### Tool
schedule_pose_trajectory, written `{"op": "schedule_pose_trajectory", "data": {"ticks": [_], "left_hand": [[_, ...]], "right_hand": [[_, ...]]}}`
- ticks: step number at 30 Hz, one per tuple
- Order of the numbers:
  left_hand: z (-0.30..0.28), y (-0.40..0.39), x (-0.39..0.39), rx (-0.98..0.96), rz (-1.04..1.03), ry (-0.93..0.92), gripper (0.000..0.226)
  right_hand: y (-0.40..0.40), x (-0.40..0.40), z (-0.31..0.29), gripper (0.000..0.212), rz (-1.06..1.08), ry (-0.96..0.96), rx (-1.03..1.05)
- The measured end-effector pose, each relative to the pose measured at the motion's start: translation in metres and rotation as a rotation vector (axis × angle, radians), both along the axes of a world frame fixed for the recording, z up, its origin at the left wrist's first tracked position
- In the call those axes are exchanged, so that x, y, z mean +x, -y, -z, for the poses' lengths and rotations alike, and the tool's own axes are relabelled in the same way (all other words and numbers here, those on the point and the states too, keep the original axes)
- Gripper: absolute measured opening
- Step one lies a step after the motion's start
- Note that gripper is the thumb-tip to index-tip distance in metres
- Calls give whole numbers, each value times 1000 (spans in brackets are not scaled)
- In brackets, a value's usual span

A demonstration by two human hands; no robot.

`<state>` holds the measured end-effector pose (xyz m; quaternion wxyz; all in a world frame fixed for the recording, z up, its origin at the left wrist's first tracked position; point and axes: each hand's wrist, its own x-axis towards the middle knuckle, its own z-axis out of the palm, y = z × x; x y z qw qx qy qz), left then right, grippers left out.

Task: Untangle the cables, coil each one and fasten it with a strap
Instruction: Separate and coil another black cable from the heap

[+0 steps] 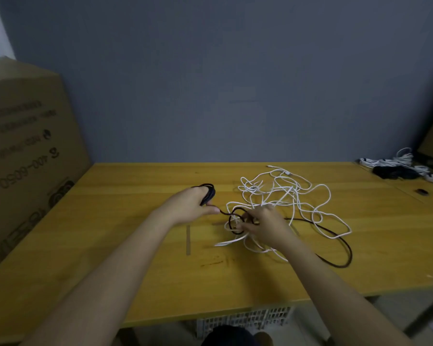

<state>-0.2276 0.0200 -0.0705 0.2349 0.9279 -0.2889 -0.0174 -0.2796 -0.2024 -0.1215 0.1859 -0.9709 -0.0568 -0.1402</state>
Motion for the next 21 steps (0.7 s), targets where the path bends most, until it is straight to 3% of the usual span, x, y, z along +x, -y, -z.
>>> {"op": "schedule_pose_trajectory", "data": {"ticks": [3,6,9,12,16,19,21], "left_hand": [[-1,-4,7,-153,-146,83,36],[-18,-5,12,-285,-368,219,34],[-41,-4,18,-434,-514,289,36],[-59,-4,27,-626,-556,278,38],[-69,4,37,-669,-513,261,42],[-72,13,43,-700,-497,247,42],[-77,19,48,-722,-490,227,41]], "right_hand": [[11,4,1,26,31,111,133],[25,16,2,22,172,344,-54],[33,26,-12,26,270,403,-133],[38,35,-32,33,344,253,117],[42,56,-52,33,377,15,670],[37,76,-68,34,374,5,977],[37,91,-90,32,341,151,1101]]}}
